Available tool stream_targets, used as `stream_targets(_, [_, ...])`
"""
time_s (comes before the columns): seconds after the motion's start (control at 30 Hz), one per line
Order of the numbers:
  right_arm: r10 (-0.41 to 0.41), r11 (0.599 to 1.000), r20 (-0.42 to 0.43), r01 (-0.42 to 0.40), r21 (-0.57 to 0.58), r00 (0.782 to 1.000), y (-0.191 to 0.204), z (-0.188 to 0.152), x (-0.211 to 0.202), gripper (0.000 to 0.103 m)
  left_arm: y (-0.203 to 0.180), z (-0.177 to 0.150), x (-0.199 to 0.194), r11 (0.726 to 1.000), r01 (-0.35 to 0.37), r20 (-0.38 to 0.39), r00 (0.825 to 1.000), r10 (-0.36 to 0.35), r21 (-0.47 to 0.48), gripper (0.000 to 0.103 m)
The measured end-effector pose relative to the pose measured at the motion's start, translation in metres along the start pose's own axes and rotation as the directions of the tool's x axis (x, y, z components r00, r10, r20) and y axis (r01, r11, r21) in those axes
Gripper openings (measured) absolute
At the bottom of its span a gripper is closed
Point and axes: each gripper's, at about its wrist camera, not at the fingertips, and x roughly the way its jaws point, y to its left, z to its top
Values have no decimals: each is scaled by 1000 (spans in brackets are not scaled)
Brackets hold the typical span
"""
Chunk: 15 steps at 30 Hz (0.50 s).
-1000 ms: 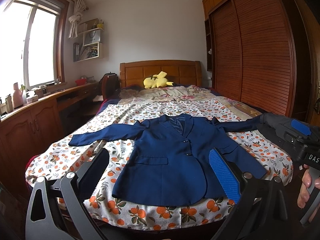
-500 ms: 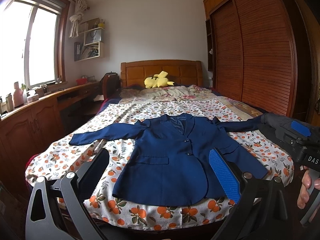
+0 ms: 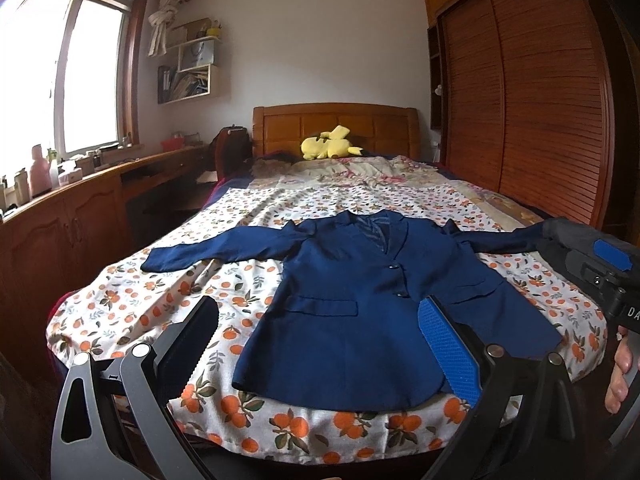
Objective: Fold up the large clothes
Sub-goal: 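Move the left gripper down to the jacket sleeve nearest it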
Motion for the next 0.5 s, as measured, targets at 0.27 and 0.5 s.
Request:
stream_targets(0.27, [44,999,-15,-44,-20,999,9,4,41,96,21,1,38,999,-49,-29,998,49,-4,101])
stream_targets(0.5, [101,992,-29,-103,-68,994,24,11,79,96,45,4,71,996,-92,-52,994,91,-19,101])
